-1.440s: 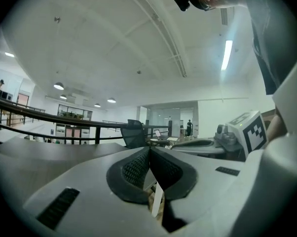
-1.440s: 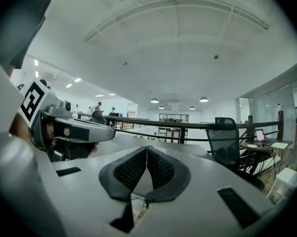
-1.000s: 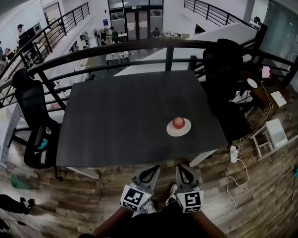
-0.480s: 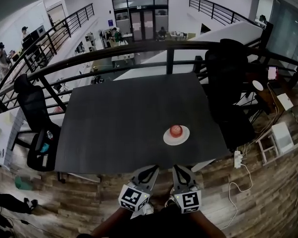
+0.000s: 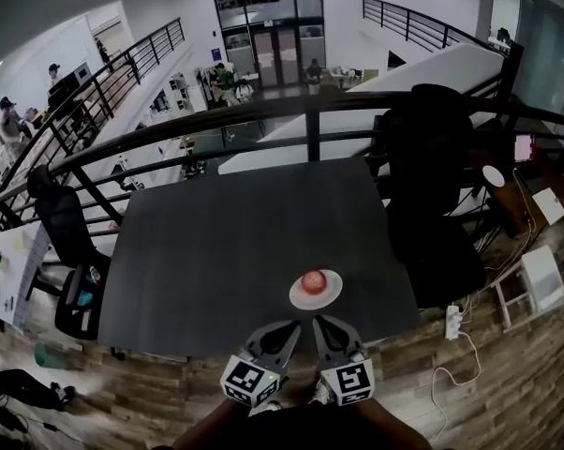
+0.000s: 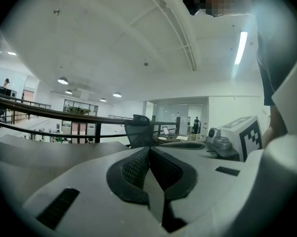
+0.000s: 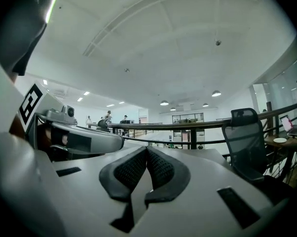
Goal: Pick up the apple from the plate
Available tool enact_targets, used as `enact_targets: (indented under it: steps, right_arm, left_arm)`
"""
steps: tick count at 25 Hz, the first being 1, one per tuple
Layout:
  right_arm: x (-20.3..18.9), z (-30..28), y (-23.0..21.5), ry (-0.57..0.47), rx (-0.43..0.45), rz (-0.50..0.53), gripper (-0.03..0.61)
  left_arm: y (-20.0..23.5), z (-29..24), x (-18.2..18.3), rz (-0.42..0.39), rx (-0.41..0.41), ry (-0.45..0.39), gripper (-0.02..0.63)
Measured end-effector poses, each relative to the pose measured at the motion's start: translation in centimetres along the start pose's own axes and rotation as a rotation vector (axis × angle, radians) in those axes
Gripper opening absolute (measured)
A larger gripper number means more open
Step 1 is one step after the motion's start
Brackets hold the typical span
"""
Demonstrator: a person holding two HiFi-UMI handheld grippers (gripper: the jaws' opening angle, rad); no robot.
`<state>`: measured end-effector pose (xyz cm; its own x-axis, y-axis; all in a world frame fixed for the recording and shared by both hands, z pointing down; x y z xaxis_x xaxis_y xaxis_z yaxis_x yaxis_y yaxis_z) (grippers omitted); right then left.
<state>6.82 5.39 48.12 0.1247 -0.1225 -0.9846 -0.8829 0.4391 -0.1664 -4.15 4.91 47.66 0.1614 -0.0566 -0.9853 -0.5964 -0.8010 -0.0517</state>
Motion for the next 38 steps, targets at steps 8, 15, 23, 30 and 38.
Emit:
enact_targets:
  steps: [8, 15, 23, 30, 38]
  right_arm:
    - [-0.2, -1.0, -2.6, 0.028, 0.062, -0.026, 0.025]
    - [-0.7, -2.7, -3.3, 0.047, 0.072, -0.034, 0.025]
    - [-2.2, -5.7, -4.2, 0.088, 0.059, -0.032, 0.025]
    - [-0.9, -8.0, -6.9, 0.093, -0.017, 0.019, 0.025]
    - [-2.8, -9.9, -8.3, 0.178, -0.065, 0.023, 0.025]
  left_arm:
    - [0.5, -3.7, -0.3, -0.003, 0.051, 0.012, 0.023]
    - [2.7, -4.0, -1.1, 0.019, 0.106, 0.031, 0.023]
    - [6.5, -4.9, -3.0, 0.038, 0.137, 0.051, 0.023]
    - [10.0, -6.0, -3.0, 0.031, 0.12, 0.034, 0.023]
    - [12.4, -7.8, -4.5, 0.027, 0.077, 0.058, 0.023]
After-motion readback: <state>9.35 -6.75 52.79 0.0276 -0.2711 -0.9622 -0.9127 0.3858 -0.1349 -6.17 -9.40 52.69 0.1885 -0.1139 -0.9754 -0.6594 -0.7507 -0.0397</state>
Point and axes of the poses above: the fingertips, and each gripper's own axes: z backward along the fingers, y to its left, x out of its top, the point moved 6 cm from there along z, backward along the fingers, and after that the axes turned 10 degrees about -z, right-handed, at the moved point
